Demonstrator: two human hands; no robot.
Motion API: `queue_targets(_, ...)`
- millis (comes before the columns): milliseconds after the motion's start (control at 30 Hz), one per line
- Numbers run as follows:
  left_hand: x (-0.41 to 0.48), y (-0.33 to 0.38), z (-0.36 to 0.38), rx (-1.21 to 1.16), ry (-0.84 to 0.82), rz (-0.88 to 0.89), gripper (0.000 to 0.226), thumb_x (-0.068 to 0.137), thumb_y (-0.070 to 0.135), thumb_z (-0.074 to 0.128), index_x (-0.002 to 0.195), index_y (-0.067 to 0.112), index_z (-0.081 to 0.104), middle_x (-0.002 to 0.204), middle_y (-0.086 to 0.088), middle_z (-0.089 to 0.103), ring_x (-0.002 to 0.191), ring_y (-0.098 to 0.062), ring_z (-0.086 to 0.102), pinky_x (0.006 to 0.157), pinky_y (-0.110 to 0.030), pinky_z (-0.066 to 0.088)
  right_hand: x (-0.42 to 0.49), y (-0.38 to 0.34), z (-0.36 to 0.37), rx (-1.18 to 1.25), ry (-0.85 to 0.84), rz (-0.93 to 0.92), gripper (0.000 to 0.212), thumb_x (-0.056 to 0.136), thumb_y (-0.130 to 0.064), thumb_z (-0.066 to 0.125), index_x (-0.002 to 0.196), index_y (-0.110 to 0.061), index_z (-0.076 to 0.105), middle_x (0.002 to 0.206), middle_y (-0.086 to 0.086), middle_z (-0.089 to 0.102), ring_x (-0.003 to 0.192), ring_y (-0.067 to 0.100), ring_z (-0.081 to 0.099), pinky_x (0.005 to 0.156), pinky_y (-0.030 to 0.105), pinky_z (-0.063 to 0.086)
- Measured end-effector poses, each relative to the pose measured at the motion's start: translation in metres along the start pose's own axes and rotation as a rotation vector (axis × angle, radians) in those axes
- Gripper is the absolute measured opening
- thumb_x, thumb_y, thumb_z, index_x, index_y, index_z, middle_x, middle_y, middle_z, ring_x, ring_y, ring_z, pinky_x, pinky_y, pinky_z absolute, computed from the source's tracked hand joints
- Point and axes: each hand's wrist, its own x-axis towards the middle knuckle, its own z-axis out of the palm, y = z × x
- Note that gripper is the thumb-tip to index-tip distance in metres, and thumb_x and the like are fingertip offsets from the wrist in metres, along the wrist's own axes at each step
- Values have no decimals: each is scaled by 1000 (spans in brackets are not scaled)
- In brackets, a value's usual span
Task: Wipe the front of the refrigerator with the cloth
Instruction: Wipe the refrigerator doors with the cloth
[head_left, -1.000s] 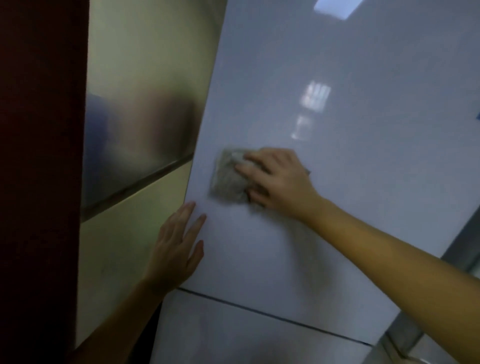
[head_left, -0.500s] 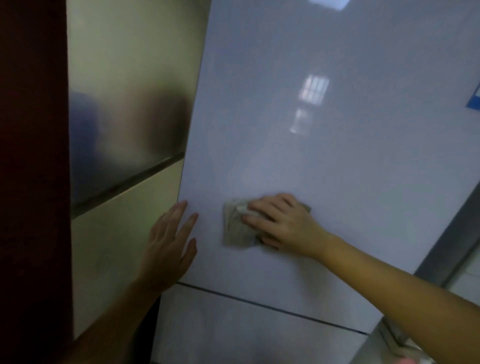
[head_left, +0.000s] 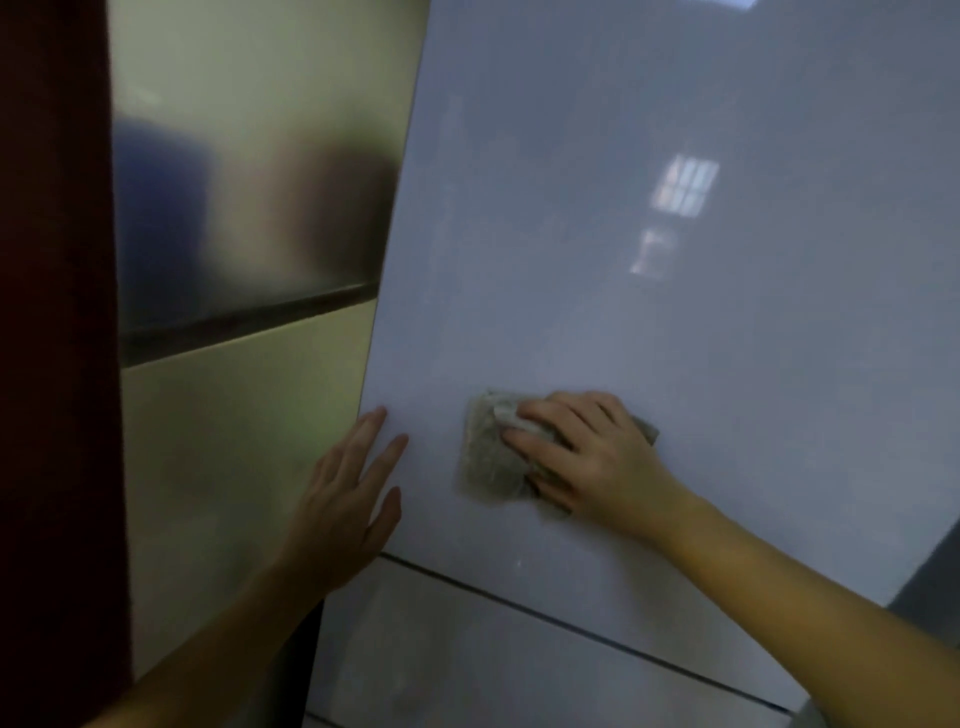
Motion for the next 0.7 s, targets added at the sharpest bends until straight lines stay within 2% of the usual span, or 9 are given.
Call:
queue_targets(133,-10,-11,10,-7,25,46,55,97,36,42,146,10,44,163,-13,24,151,-29,26,119,-40,30,31,17,-10,-54,121,107,37,91,-35,71,125,-19,71,124,10,69,107,33,64,88,41,45)
queue_targets(267,-16,-17,22,-32,65,43,56,97,38,38,146,10,43,164,-10,20,152,-28,22,120,-35,26,98,47,-19,-94,291,380,46,86,-37,69,128,-18,67,129,12,63,114,36,58,90,43,43)
queue_targets(367,-21,-17,36,-93,125,33,55,98,35,39,147,9,42,166,-7,17,153,-26,20,121,-34,25,129,40,-6,-112,366,469,50,84,-38,68,130,-18,65,131,11,60,118,34,55,91,42,42)
queue_targets(467,-34,-18,52,-140,197,19,53,98,32,42,146,9,45,164,-8,22,153,-25,22,122,-32,26,117,-2,24,-118,299,397,54,84,-40,67,133,-18,63,133,13,59,119,35,54,92,44,42)
queue_targets(567,-52,-21,64,-181,278,-21,52,97,29,44,143,6,47,160,-13,32,146,-29,34,118,-35,31,73,-59,59,-105,168,236,55,85,-40,67,135,-16,62,132,15,61,116,35,53,92,43,40)
queue_targets(700,-77,-35,72,-154,337,-112,51,95,29,43,139,5,50,155,-14,38,137,-33,43,110,-38,36,7,-128,97,-61,15,-34,41,87,-32,66,125,-17,68,124,11,67,109,31,60,87,40,46)
